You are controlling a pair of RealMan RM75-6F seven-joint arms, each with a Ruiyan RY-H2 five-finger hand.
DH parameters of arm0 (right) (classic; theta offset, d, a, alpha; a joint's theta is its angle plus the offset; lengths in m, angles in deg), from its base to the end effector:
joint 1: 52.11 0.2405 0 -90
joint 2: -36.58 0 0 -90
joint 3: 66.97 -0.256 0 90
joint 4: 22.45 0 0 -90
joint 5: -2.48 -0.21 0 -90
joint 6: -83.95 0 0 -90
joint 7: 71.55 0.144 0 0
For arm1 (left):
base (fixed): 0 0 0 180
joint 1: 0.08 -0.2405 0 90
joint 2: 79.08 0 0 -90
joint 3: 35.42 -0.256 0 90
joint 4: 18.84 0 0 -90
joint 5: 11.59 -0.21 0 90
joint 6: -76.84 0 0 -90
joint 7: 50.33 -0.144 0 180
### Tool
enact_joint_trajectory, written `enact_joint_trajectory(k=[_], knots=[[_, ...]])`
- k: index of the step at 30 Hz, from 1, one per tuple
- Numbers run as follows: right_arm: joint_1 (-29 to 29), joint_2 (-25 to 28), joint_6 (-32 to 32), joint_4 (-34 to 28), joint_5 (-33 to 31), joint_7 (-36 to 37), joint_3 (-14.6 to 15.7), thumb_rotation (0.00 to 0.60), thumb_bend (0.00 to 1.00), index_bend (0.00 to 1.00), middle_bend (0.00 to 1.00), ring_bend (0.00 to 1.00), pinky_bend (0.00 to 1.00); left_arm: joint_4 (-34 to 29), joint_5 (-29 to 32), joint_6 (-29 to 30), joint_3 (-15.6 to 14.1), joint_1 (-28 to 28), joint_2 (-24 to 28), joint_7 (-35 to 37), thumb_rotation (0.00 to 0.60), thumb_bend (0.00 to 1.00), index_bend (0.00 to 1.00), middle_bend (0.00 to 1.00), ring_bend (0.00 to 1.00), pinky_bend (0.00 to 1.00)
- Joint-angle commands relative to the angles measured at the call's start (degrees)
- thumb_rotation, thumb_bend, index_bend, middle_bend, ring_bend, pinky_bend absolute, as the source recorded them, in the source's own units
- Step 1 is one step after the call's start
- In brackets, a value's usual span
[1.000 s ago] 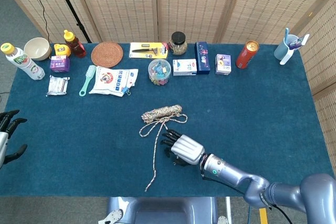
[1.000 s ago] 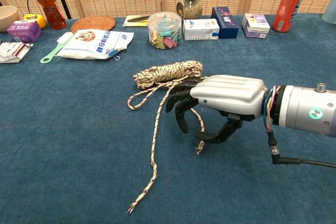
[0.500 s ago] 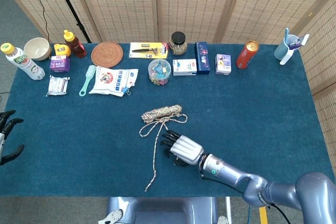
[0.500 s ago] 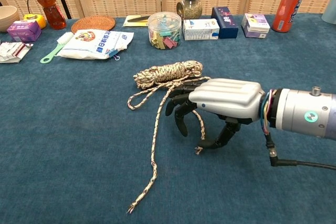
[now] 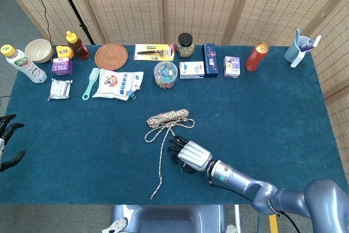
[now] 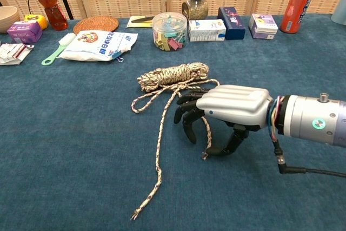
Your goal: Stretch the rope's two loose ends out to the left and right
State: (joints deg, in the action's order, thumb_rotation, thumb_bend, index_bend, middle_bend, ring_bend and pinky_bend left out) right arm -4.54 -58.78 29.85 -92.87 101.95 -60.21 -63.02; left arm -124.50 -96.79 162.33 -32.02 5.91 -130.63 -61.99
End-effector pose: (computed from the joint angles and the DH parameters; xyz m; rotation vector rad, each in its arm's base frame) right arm -0.1375 -0.2915 -0.0808 2.4466 -0.8135 1.0696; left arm -0.2739 0.1852 0.2072 -1.4443 -0.7345 -0.7878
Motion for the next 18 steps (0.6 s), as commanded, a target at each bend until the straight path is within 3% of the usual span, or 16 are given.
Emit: enact_joint_trajectory(k=[1,18], knots=[[0.1,0.2,0.0,0.1,0.0,0.1,0.2,0.6,0.36,0.47,0.22,0.07,0.0,0.0,0.0,0.0,0.0,0.1,-0.1,0.0,0.6,0.2,0.29,0.16,0.15,0.03],[-0.2,1.5,0.4,-1.1,-0.7,-1.1,1.2,0.6,0.36,0.48,0.22,0.07,0.0,0.2,0.2,-0.2,0.2,0.2,-0.5,0.3,0.6,0.2,0.29,0.16,0.15,0.03]])
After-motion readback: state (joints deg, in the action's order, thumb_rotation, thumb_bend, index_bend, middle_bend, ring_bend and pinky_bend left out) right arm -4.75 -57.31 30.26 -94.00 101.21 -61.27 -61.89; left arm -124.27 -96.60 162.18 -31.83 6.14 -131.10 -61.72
